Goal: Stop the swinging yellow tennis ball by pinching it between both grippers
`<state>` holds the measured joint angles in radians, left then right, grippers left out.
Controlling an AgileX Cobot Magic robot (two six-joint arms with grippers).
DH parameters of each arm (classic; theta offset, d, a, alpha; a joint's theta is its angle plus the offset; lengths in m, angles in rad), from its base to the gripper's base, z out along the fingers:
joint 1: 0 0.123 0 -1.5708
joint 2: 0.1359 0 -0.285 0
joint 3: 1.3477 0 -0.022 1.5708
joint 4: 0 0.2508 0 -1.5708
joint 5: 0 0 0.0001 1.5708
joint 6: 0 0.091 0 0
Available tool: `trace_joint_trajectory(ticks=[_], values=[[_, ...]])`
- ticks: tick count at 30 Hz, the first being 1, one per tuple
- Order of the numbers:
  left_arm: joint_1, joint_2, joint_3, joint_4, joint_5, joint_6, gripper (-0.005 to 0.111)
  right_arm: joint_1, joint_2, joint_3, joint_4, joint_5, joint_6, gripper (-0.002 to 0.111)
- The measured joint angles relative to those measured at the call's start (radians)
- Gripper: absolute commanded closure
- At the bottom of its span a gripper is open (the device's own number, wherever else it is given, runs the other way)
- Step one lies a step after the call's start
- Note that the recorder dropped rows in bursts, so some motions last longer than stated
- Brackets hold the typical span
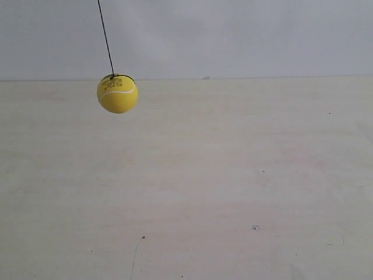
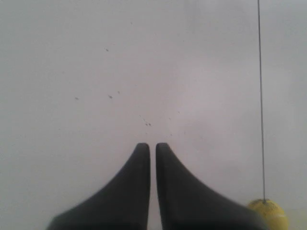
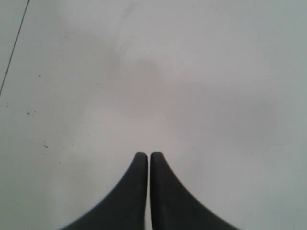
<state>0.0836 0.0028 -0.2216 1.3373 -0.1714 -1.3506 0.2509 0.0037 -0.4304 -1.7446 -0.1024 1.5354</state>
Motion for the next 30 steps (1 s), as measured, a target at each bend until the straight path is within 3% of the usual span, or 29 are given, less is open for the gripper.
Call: trace_joint_trajectory(ticks=[8, 30], values=[[0.0, 0.0, 0.091, 0.0, -0.059, -0.001, 0.102, 0.0, 0.0, 0.0, 0.0, -0.044, 0.025, 0.108], [0.0, 0.0, 0.096, 0.0, -0.065, -0.001, 0.102, 0.0, 0.0, 0.003, 0.0, -0.05, 0.072, 0.108]])
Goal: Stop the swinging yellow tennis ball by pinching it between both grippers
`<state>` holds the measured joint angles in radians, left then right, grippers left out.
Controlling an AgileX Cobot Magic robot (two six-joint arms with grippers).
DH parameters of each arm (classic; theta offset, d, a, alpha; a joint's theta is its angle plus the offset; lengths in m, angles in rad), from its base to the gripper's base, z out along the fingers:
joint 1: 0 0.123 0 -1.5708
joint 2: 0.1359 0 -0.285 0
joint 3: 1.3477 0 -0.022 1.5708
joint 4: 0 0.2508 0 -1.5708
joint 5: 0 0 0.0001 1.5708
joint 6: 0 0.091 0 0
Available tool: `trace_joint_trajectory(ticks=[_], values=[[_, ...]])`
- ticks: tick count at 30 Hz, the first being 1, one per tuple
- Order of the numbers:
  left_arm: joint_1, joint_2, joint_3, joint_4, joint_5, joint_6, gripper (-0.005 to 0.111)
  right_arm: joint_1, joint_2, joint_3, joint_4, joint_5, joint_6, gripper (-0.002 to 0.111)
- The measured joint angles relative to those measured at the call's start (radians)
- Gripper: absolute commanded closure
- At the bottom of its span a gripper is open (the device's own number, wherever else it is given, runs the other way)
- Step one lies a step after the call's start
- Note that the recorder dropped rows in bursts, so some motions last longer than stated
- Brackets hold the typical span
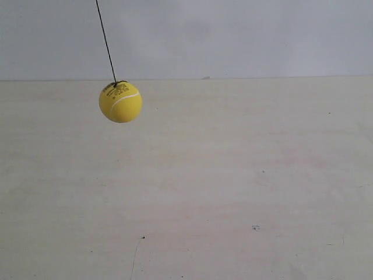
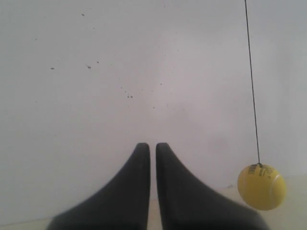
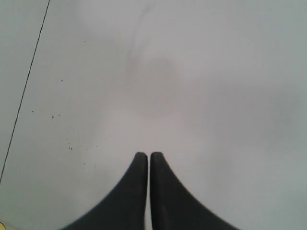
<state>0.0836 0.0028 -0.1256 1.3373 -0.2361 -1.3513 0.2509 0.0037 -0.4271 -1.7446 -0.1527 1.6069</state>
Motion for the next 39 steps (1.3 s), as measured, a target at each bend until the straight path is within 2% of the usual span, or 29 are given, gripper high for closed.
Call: trace_joint_trajectory(ticks=[13, 16, 18, 20, 22, 25, 27, 31, 39], values=[[0.0, 0.0, 0.0, 0.0, 0.0, 0.0, 0.102, 0.002, 0.0, 0.028, 0.002, 0.011, 0.096, 0.108], [0.0, 0.0, 0.0, 0.0, 0.0, 0.0, 0.102, 0.006, 0.002, 0.068, 0.114, 0.053, 0.044, 0.108], [0.0, 0.0, 0.0, 0.0, 0.0, 0.0, 0.102, 0.007, 0.002, 0.104, 0.327, 0.113, -0.13, 0.108], [0.0, 0.0, 0.0, 0.0, 0.0, 0.0, 0.102, 0.007, 0.002, 0.131, 0.656, 0.194, -0.385, 0.108], [0.0, 0.0, 0.0, 0.0, 0.0, 0.0, 0.102, 0.007, 0.002, 0.149, 0.982, 0.267, -0.72, 0.108], [0.0, 0.0, 0.0, 0.0, 0.0, 0.0, 0.102, 0.007, 0.002, 0.17, 1.324, 0.307, -1.151, 0.108], [0.0, 0.0, 0.0, 0.0, 0.0, 0.0, 0.102, 0.007, 0.002, 0.183, 1.453, 0.312, -1.352, 0.108], [0.0, 0.0, 0.0, 0.0, 0.0, 0.0, 0.102, 0.007, 0.002, 0.228, 1.551, 0.305, -1.516, 0.108], [0.0, 0.0, 0.0, 0.0, -0.002, 0.0, 0.102, -0.027, 0.002, 0.414, 1.57, 0.219, -1.577, 0.108]])
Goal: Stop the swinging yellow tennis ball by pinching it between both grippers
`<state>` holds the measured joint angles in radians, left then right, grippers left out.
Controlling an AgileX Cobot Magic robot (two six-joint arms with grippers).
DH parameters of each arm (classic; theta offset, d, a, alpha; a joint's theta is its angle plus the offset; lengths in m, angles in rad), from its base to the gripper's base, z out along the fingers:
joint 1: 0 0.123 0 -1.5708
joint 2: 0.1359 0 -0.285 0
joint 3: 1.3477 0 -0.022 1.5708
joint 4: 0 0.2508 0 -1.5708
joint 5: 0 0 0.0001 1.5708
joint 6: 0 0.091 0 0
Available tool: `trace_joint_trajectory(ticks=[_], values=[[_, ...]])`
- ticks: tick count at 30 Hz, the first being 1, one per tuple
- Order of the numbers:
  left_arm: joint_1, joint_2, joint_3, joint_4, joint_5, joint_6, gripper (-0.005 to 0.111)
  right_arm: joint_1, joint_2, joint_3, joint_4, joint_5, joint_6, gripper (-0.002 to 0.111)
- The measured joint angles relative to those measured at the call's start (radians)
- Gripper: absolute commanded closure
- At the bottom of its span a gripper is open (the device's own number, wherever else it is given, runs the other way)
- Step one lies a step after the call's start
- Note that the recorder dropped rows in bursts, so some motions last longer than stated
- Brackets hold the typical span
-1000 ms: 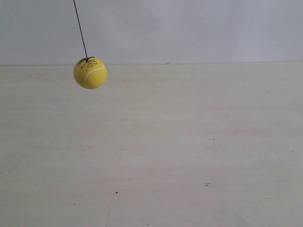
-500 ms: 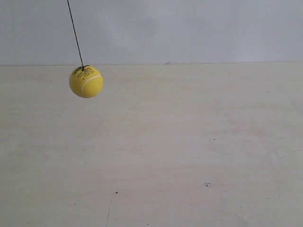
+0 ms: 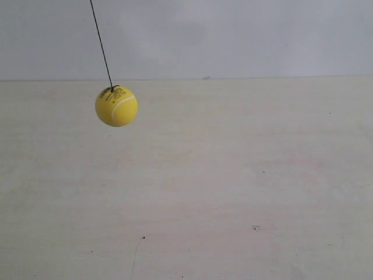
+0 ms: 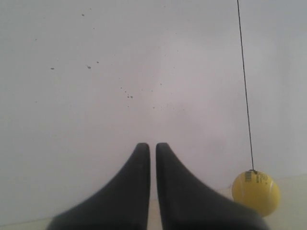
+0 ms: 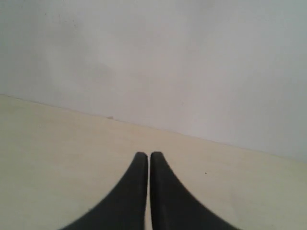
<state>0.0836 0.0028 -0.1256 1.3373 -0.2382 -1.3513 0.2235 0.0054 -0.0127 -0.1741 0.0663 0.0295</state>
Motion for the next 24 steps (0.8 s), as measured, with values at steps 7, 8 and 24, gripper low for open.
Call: trace_joint_trajectory(ticks=[7, 8, 24], values=[[0.0, 0.0, 0.0, 0.0, 0.0, 0.0, 0.102, -0.065, 0.0, 0.009, 0.008, 0.062, 0.022, 0.108], [0.0, 0.0, 0.0, 0.0, 0.0, 0.0, 0.102, -0.074, 0.0, 0.009, 0.008, 0.088, 0.032, 0.108], [0.0, 0.0, 0.0, 0.0, 0.0, 0.0, 0.102, -0.107, 0.0, 0.013, 0.016, 0.305, 0.004, 0.108]])
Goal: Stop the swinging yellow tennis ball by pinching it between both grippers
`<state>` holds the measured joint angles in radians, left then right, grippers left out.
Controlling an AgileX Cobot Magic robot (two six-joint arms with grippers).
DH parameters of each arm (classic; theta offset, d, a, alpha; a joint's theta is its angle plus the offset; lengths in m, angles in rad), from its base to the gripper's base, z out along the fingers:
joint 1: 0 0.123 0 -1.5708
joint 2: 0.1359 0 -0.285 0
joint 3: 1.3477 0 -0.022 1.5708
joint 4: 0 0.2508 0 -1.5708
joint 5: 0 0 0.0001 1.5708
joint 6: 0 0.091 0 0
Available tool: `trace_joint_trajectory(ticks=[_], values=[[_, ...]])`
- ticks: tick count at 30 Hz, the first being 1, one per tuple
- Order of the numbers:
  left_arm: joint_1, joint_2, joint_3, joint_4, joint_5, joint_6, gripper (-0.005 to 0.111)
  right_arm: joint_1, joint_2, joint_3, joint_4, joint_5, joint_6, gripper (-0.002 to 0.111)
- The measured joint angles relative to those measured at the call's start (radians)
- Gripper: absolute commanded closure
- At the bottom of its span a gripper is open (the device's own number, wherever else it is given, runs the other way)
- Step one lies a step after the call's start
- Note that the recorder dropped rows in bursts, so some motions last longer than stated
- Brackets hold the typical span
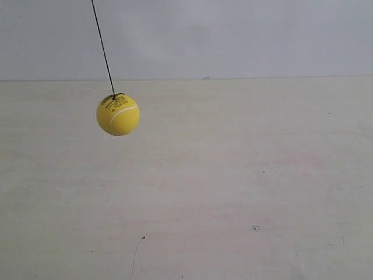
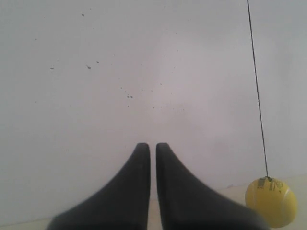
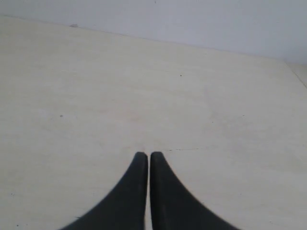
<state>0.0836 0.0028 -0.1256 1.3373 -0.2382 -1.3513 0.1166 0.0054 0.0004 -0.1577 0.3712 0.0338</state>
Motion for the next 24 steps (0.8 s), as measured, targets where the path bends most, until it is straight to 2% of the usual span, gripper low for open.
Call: trace_joint_trajectory(ticks=[21, 24], values=[[0.0, 0.0, 0.004, 0.0, 0.0, 0.0, 0.102, 0.0, 0.0, 0.0, 0.002, 0.0, -0.001, 0.108], [0.0, 0.0, 0.031, -0.038, 0.0, 0.044, 0.102, 0.0, 0.0, 0.0, 0.004, 0.0, -0.001, 0.108]])
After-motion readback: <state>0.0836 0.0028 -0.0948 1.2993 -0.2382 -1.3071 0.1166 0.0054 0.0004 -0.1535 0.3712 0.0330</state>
